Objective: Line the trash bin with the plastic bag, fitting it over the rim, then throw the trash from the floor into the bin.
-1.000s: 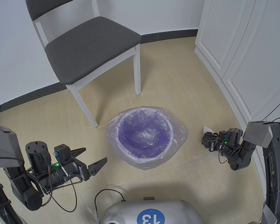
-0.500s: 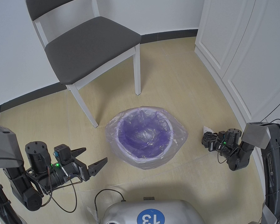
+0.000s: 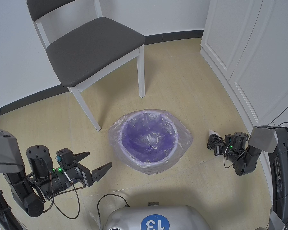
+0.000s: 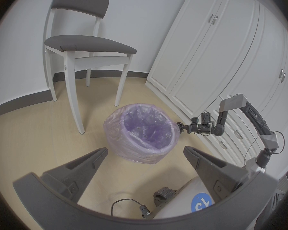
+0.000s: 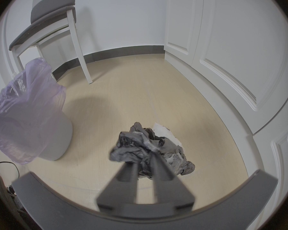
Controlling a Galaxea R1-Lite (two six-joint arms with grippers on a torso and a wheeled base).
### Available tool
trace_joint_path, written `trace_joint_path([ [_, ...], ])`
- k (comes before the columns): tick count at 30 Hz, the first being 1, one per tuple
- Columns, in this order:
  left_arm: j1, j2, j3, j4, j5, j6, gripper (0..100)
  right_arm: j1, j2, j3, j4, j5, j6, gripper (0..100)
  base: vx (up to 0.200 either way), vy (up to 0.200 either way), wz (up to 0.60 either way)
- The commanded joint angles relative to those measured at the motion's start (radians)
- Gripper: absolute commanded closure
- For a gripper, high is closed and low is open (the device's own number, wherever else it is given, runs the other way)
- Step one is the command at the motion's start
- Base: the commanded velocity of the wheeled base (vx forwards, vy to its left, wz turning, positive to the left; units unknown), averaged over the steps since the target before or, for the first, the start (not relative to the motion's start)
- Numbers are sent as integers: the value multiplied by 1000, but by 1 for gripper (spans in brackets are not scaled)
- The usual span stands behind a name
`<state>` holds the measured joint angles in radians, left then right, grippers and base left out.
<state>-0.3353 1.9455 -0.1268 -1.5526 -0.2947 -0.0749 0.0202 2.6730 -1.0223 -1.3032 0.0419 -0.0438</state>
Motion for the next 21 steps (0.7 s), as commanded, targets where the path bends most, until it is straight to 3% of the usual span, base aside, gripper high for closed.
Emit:
trace_joint_path([
  [1, -17, -7, 3, -18, 0, 0, 0, 1, 1, -1, -1, 1, -1, 100, 0, 0, 0],
  [14, -27, -79, 16, -18, 0, 0, 0, 3, -1, 22, -18, 12, 5, 100, 0, 0, 0],
  [21, -28, -79, 16, -18, 0, 0, 0, 3, 51, 50, -226, 39, -1, 100, 0, 0, 0],
])
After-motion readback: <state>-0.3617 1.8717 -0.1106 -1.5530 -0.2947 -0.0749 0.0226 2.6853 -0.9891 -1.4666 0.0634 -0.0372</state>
